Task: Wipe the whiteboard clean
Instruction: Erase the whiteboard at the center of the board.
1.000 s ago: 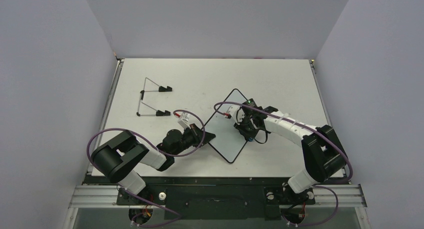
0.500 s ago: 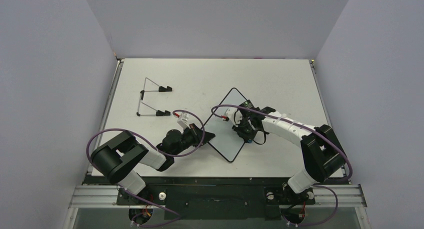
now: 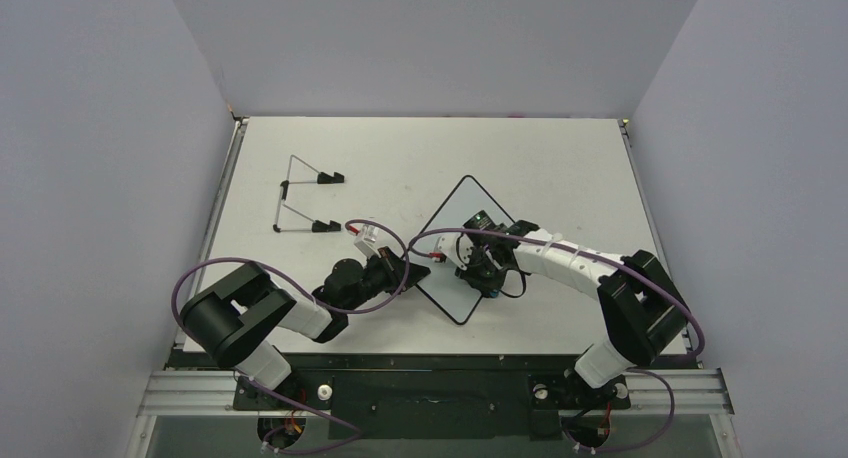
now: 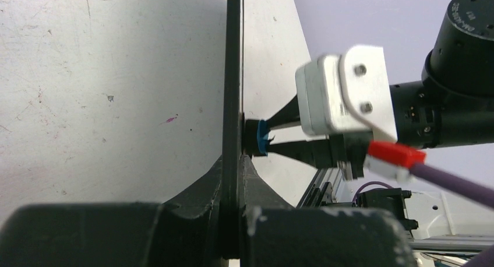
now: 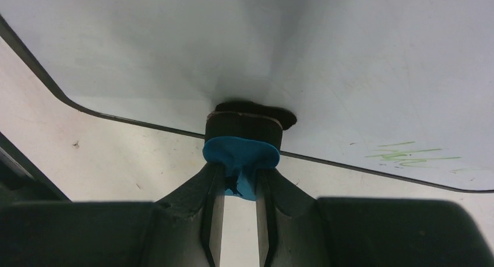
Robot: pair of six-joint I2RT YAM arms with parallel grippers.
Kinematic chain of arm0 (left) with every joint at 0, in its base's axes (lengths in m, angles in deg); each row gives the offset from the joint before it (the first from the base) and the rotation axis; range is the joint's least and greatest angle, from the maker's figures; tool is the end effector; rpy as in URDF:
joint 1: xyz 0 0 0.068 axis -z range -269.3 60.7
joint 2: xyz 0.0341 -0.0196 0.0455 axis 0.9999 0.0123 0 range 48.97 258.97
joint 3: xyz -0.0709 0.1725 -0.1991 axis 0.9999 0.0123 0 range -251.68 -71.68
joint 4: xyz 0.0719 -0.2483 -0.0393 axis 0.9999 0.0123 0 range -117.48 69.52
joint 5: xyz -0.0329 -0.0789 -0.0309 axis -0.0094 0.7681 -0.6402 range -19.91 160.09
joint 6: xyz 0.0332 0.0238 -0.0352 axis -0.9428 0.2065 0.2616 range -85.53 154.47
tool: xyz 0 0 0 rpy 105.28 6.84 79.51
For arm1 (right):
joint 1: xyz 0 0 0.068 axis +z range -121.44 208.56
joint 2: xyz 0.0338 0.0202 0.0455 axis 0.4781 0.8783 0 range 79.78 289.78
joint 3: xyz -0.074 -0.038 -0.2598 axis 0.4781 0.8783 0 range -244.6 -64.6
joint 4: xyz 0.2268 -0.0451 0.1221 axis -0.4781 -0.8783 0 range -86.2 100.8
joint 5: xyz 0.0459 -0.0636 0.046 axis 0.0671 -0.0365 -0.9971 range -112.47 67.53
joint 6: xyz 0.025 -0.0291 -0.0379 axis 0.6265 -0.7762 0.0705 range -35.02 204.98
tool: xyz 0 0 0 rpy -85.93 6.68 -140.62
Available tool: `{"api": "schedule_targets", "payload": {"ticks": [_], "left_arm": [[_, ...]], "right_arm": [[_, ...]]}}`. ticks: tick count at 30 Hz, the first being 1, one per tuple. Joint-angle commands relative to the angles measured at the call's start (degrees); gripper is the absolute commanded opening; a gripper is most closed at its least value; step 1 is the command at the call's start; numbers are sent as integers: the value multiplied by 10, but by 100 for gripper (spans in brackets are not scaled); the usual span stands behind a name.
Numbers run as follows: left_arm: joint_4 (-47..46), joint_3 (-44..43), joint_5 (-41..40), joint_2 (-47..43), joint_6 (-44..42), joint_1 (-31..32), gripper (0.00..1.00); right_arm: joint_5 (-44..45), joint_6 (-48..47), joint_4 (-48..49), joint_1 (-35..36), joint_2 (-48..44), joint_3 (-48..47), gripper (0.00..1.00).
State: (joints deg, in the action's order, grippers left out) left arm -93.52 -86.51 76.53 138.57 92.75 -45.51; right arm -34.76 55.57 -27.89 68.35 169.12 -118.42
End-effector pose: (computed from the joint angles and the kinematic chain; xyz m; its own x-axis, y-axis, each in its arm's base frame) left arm 0.1768 -0.1748 0.1402 -0.7106 -0.4897 -0.5052 0.3104 0.4261 -0.8497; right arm 0.2109 0.1856 0.1793 -0.3152 -0.8870 -0.3375 -0.9466 0.3193 0.0448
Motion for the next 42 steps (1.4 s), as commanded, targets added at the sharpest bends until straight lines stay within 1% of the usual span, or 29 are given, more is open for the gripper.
{"api": "schedule_targets", "payload": {"ticks": [1, 3, 6, 8, 12, 14, 17, 20, 22, 24, 26, 28, 31, 33, 34, 35, 38, 40, 42], "left_arm": [[-79, -20, 41, -36, 13, 9, 0], [-77, -23, 43, -36, 12, 9, 0], [-80, -25, 46, -32, 13, 9, 0], [-84, -25, 49, -31, 14, 10, 0], [-87, -19, 50, -35, 15, 9, 0], [-87, -17, 51, -36, 14, 9, 0], [-89, -16, 55, -36, 14, 10, 0], [-91, -14, 55, -39, 14, 10, 0], [-90, -13, 55, -41, 12, 10, 0], [-88, -15, 56, -41, 11, 9, 0], [-88, -19, 59, -36, 11, 10, 0], [-89, -24, 62, -31, 11, 13, 0], [-96, -31, 66, -19, 13, 17, 0], [-100, -33, 68, -15, 14, 20, 0], [-102, -34, 69, -14, 15, 22, 0], [-102, -33, 68, -15, 15, 22, 0], [-98, -30, 67, -21, 13, 23, 0], [-93, -29, 66, -26, 10, 23, 0], [-89, -28, 65, -29, 8, 23, 0]], "right_arm": [[-40, 18, 49, -41, 3, -13, 0], [4, 56, 78, -74, 6, -8, 0], [75, 83, 95, -119, 27, -11, 0], [88, 94, 95, -135, 42, -15, 0], [52, 87, 79, -129, 52, -18, 0], [4, 65, 52, -107, 47, -18, 0], [-71, 17, 27, -49, 20, -14, 0], [-95, 15, 24, -41, 2, -16, 0], [-83, 42, 43, -67, 2, -20, 0], [-47, 82, 77, -105, 1, -19, 0], [21, 115, 111, -142, 0, -13, 0], [45, 135, 130, -176, 5, -8, 0], [52, 145, 131, -186, 21, -6, 0], [25, 140, 120, -183, 29, -10, 0], [-10, 128, 104, -173, 32, -14, 0], [-27, 120, 88, -166, 31, -16, 0], [-103, 65, 54, -100, 14, -17, 0], [-132, 38, 32, -70, 7, -18, 0], [-133, 31, 28, -65, 7, -20, 0]]}}
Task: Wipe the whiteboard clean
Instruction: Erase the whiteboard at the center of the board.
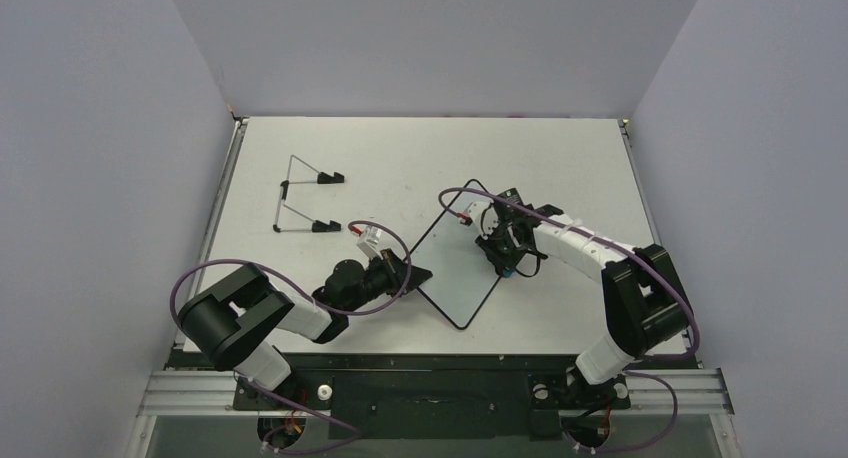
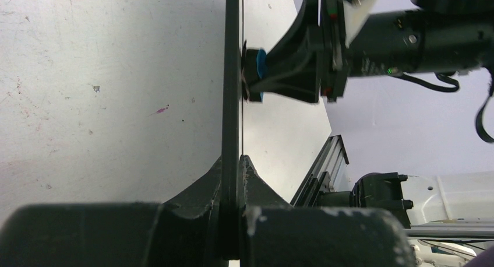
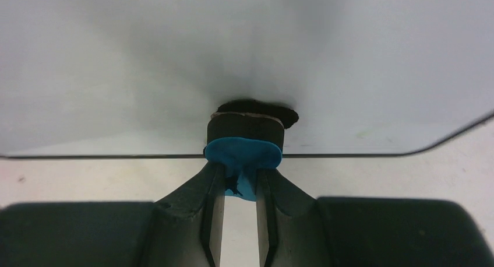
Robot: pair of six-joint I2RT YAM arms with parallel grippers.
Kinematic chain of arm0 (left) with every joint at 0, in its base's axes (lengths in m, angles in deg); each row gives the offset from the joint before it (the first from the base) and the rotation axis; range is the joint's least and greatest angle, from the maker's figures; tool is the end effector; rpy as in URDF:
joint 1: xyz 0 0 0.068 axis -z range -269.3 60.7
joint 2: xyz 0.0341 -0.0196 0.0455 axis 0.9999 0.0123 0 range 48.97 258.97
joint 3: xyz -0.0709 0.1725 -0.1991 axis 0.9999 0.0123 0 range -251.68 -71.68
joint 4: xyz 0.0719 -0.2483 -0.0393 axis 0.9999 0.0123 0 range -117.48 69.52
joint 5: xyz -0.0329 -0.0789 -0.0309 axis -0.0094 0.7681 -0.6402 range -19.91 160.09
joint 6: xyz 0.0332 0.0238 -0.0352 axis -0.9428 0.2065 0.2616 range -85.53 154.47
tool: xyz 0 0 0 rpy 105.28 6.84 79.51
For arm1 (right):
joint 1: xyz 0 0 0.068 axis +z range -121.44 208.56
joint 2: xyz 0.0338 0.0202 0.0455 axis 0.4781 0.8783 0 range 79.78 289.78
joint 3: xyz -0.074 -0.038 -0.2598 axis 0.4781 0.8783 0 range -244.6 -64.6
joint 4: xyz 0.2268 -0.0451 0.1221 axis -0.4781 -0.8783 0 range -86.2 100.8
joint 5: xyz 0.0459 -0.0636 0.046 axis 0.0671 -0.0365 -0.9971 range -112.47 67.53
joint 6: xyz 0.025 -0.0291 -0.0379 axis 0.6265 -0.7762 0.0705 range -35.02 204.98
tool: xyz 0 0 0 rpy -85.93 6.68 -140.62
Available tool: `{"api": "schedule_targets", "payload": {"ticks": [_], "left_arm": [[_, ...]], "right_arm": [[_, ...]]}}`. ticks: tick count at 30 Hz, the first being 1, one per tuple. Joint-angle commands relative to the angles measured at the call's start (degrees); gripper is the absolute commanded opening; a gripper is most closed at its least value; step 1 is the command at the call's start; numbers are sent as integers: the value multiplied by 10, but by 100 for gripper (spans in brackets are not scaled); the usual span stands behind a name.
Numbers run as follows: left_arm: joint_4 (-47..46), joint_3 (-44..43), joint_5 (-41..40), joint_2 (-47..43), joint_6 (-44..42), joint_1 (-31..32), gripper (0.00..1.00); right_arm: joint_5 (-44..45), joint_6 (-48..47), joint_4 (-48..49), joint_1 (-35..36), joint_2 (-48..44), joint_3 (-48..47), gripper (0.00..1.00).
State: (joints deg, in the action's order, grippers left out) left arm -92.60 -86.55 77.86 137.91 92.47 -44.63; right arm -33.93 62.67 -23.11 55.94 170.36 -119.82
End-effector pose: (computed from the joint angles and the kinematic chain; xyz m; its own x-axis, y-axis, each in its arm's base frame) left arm 0.1731 -0.1777 0.1413 -0.7299 -0.4600 -0.5056 0.3256 0.4164 -0.8489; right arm 0.2593 0.1423 0.1828 -0.5735 -0.7160 -0.3979 -0.7900 0.6119 0.0375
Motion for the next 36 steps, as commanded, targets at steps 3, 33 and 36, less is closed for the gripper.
{"api": "schedule_targets", "payload": {"ticks": [3, 33, 36], "left_arm": [[-95, -28, 51, -25, 9, 14, 0], [-75, -38, 57, -31, 0, 16, 0], [-80, -39, 59, -27, 3, 16, 0]], "right_arm": [[-60, -2, 16, 42, -1, -6, 0], [43, 75, 25, -86, 67, -25, 0], [40, 74, 13, -81, 88, -34, 0]]}}
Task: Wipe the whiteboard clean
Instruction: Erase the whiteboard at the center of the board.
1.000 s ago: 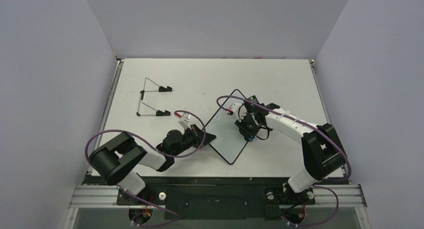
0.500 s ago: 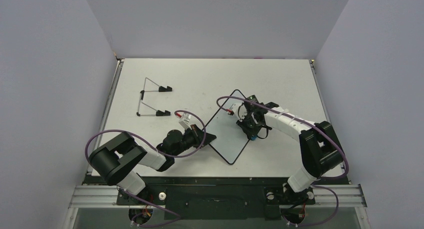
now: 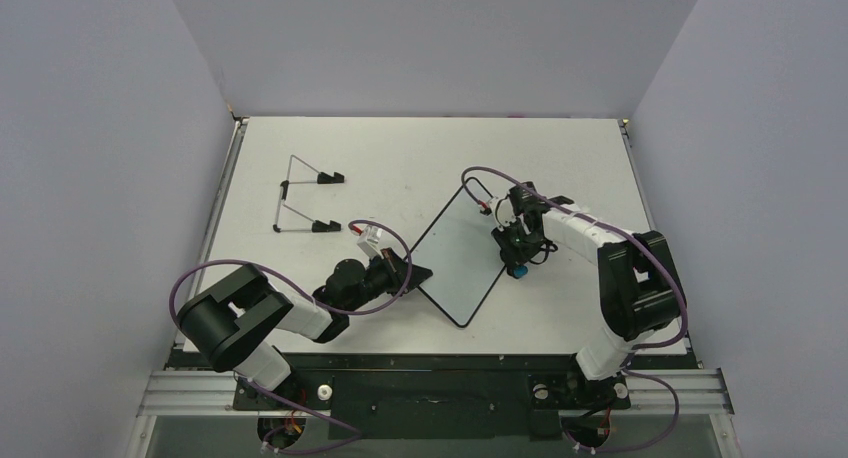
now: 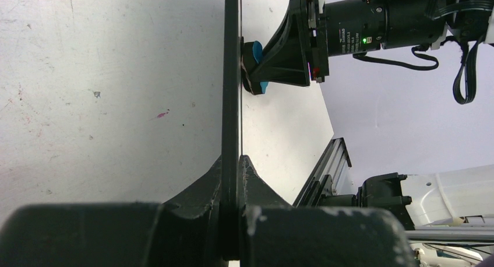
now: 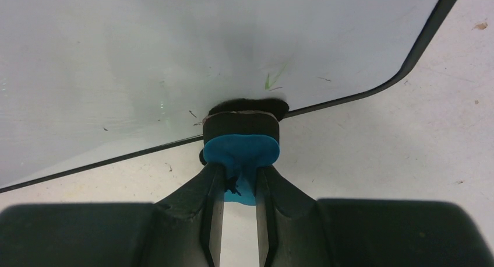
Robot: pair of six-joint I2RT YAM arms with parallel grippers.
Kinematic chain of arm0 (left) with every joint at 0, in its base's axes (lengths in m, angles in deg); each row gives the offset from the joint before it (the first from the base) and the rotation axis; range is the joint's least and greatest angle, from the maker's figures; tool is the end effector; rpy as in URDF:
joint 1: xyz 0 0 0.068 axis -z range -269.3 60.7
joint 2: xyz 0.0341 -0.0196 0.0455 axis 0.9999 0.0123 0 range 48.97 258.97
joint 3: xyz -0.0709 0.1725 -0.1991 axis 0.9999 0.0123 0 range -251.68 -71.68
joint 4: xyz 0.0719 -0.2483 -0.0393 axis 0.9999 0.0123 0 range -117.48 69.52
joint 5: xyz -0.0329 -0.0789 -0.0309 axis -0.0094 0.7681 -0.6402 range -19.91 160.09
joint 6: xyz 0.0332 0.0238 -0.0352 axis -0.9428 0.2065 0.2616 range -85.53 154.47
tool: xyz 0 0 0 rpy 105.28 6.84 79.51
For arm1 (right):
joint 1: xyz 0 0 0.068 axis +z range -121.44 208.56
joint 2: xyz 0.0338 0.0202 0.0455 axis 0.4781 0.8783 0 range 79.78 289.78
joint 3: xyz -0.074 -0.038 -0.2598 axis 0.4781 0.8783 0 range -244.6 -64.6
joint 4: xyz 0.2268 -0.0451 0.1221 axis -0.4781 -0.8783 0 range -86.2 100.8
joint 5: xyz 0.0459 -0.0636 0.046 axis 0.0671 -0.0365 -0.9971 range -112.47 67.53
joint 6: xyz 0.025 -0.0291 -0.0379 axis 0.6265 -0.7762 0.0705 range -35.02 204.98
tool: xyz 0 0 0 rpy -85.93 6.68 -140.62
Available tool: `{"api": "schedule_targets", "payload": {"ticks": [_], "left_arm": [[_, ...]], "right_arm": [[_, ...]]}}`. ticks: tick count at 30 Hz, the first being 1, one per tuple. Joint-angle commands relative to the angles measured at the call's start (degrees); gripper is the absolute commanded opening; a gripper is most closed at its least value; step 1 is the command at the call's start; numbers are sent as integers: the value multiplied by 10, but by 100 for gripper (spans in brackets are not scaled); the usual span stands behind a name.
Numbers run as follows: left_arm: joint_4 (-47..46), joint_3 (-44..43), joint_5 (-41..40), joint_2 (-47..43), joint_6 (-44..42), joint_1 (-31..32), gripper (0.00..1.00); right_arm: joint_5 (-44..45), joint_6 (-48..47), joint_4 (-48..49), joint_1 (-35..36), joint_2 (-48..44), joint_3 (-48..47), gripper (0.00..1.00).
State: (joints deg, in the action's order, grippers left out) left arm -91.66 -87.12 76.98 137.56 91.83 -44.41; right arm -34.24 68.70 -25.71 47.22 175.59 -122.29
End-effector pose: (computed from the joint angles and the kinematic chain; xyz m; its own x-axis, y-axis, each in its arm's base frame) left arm 0.1742 -0.1794 0.1432 -0.7203 -0.4625 -0.5170 0.3301 0.4269 -0.8419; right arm 0.2870 0.1046 0.1671 -0.7748 -0.5513 -0.3095 -0.6059 0.7872 0.1145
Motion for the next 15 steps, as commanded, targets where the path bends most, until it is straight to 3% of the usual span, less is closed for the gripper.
{"api": "schedule_targets", "payload": {"ticks": [1, 9, 12, 15], "left_arm": [[-91, -33, 68, -23, 10, 14, 0], [-93, -28, 69, -28, 9, 15, 0], [-94, -28, 70, -27, 9, 14, 0], [-94, -28, 71, -27, 9, 15, 0]], "right_arm": [[32, 7, 31, 14, 42, -11, 0], [-131, -76, -20, 131, -14, -7, 0], [-117, -52, -2, 109, -6, -12, 0], [-47, -4, 43, 42, -8, -8, 0]]}}
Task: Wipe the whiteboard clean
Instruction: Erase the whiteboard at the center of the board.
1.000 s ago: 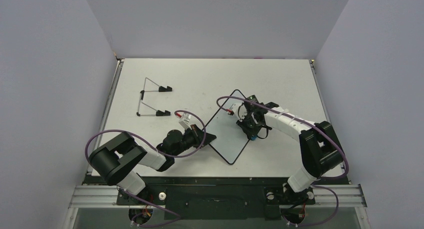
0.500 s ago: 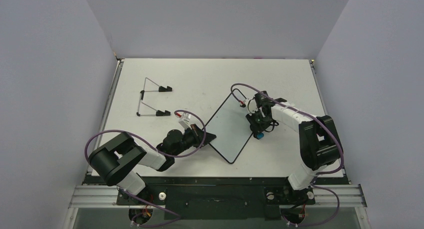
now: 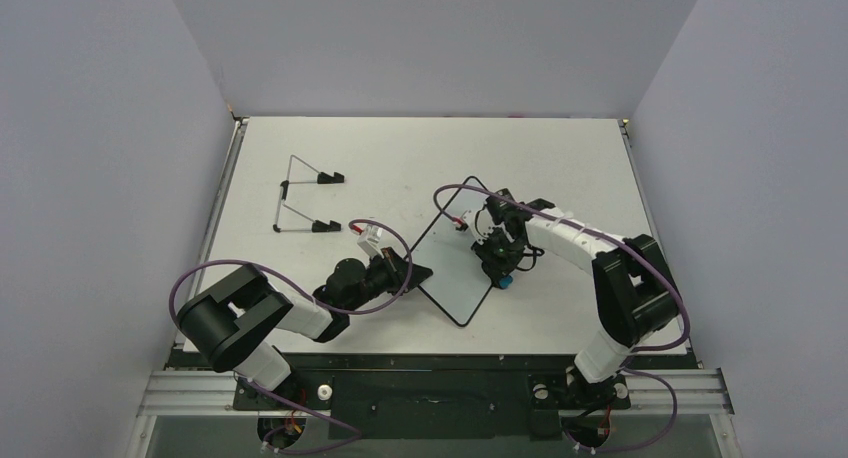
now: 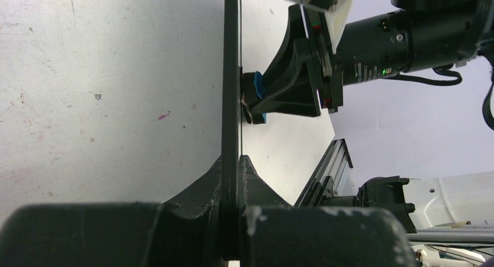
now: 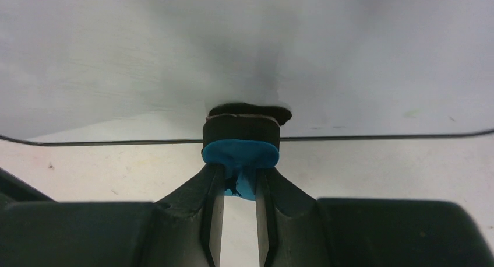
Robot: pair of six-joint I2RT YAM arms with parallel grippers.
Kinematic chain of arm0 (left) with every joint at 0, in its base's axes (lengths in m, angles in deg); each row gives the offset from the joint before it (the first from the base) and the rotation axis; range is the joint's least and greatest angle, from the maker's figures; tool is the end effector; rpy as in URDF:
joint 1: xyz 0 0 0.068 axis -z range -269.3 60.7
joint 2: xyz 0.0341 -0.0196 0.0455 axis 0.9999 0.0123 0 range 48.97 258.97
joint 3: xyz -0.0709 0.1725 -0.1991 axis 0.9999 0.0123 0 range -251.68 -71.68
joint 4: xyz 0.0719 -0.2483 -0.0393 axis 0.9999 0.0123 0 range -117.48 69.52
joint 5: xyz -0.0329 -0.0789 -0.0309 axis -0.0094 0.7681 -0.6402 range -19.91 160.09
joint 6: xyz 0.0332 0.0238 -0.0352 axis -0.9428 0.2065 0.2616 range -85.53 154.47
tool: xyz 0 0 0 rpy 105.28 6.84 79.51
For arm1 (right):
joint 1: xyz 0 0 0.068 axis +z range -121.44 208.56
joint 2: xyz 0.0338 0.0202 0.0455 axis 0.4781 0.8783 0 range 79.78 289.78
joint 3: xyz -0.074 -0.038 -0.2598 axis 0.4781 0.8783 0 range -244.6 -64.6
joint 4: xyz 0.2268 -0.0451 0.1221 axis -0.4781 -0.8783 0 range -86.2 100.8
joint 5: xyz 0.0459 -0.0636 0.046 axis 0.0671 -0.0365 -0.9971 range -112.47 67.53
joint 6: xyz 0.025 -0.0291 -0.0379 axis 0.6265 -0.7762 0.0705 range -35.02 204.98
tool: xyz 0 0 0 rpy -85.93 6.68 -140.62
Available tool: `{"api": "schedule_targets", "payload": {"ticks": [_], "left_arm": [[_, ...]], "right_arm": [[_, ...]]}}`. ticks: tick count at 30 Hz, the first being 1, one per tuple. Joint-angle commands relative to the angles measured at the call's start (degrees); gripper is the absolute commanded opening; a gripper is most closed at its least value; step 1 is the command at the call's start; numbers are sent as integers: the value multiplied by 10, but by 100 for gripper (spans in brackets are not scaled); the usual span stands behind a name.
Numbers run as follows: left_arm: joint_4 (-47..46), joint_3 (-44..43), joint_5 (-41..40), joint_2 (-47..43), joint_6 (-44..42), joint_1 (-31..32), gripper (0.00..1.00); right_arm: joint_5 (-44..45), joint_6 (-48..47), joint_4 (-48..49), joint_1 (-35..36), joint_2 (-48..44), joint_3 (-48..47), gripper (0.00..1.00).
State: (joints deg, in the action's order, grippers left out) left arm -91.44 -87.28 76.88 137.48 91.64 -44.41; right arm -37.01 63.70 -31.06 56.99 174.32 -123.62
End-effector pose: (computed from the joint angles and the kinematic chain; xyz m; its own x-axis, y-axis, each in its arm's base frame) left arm 0.1746 -0.1797 0.1438 -0.7182 -0.4624 -0.5201 0.3322 0.4289 -0.8400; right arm 0.2585 0.1502 0.1773 -0.6149 -0.7324 -0.2924 -0.7858 0.6003 0.1490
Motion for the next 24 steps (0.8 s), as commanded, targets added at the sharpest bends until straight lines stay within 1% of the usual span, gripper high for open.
{"api": "schedule_targets", "payload": {"ticks": [1, 5, 8, 12, 13, 14, 17, 20, 22, 24], "left_arm": [[-96, -27, 72, -27, 11, 15, 0], [-96, -28, 76, -25, 9, 15, 0], [-96, -33, 80, -21, 10, 16, 0], [-99, -36, 83, -15, 11, 22, 0], [-100, -37, 83, -15, 11, 22, 0], [-101, -37, 83, -14, 11, 22, 0], [-101, -37, 83, -14, 11, 23, 0], [-100, -35, 84, -17, 10, 23, 0], [-100, -33, 83, -20, 10, 23, 0], [-98, -32, 81, -23, 9, 23, 0]], "right_arm": [[7, 66, 118, -83, 3, 12, 0], [34, 97, 163, -144, -10, 27, 0], [26, 101, 174, -158, 1, 20, 0], [7, 96, 163, -157, 21, 6, 0], [-17, 89, 159, -155, 19, 7, 0], [-33, 76, 146, -153, 18, 7, 0], [-148, 25, 93, -119, 8, 0, 0], [-197, -26, 51, -56, -13, 0, 0], [-212, -34, 43, -39, -24, -1, 0], [-210, -25, 48, -46, -26, -3, 0]]}}
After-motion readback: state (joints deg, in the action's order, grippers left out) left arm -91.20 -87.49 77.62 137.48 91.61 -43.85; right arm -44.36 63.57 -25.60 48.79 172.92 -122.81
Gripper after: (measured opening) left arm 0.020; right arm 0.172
